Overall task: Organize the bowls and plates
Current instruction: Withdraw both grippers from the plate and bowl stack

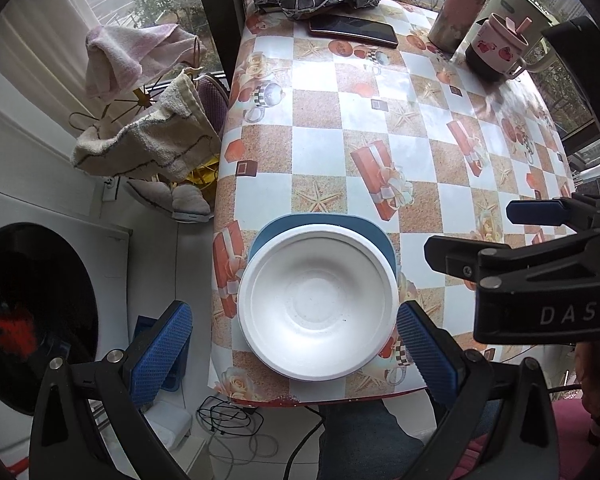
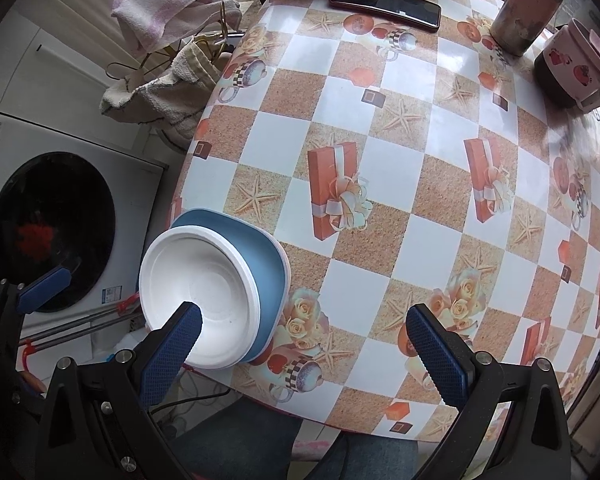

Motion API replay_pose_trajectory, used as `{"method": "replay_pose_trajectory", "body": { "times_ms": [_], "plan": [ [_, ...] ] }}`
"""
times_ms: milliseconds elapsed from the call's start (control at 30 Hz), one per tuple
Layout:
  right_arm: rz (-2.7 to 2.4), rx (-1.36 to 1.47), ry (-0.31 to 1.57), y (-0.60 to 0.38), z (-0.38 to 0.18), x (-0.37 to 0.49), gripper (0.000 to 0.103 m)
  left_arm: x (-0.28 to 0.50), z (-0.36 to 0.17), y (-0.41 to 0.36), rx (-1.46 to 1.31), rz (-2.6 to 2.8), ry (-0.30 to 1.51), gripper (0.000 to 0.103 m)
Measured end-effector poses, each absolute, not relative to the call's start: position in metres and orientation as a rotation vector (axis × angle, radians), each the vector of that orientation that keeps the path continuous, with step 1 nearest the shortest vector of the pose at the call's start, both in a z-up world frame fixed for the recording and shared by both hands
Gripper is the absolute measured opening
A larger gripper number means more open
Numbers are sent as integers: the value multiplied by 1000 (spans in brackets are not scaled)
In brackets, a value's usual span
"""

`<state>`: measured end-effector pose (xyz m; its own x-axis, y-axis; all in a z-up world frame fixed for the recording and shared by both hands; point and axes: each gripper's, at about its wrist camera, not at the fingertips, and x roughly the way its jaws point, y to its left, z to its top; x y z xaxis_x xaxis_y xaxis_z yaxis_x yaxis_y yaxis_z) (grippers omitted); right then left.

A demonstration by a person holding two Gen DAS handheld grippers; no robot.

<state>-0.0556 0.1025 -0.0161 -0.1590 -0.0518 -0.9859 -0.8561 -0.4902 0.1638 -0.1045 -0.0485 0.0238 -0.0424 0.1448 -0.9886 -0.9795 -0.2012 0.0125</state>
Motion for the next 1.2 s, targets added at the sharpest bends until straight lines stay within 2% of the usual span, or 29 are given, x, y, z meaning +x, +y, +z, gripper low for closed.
{"method": "replay_pose_trajectory", "body": {
  "times_ms": [1200],
  "plan": [
    [1686,-1514,1099,95,-27,-46,103,-93,14,-48,-1240,1401,1084,102]
  ]
}}
